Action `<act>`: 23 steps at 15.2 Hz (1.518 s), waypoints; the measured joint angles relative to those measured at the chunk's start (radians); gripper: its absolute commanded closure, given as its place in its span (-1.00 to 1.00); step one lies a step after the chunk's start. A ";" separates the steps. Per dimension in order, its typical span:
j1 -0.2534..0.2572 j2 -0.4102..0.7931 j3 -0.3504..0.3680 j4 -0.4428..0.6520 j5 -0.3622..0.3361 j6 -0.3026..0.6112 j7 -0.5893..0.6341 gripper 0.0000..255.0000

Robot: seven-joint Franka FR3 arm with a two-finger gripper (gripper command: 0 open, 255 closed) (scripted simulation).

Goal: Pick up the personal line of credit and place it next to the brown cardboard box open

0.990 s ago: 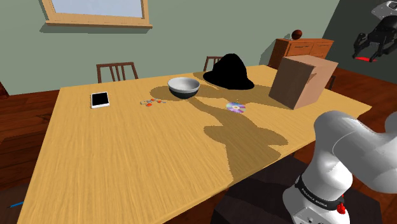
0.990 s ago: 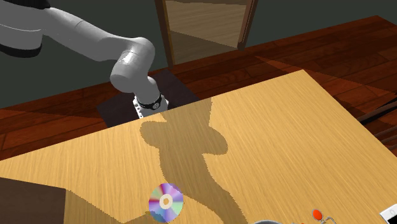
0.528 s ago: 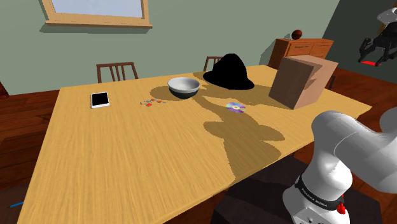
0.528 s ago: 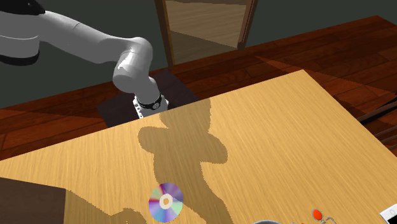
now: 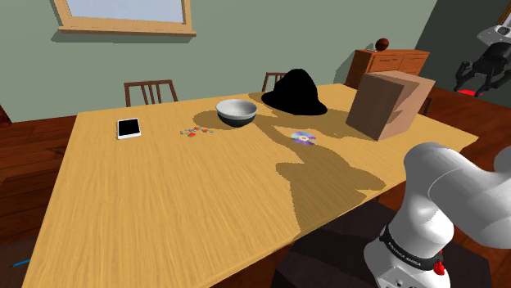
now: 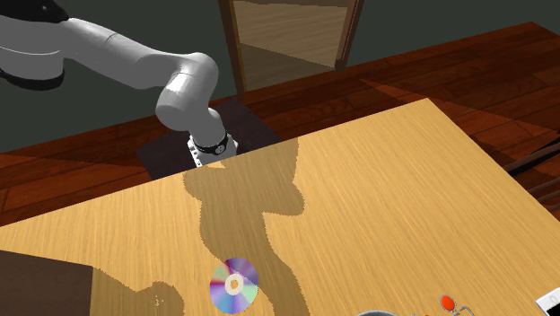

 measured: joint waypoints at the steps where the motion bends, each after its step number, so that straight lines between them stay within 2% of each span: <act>1: -0.005 -0.008 -0.002 -0.015 -0.004 0.010 0.000 1.00; 10: -0.091 -0.090 -0.003 -0.197 -0.034 0.106 0.016 1.00; 23: -0.159 -0.186 -0.043 -0.363 -0.100 0.212 0.013 1.00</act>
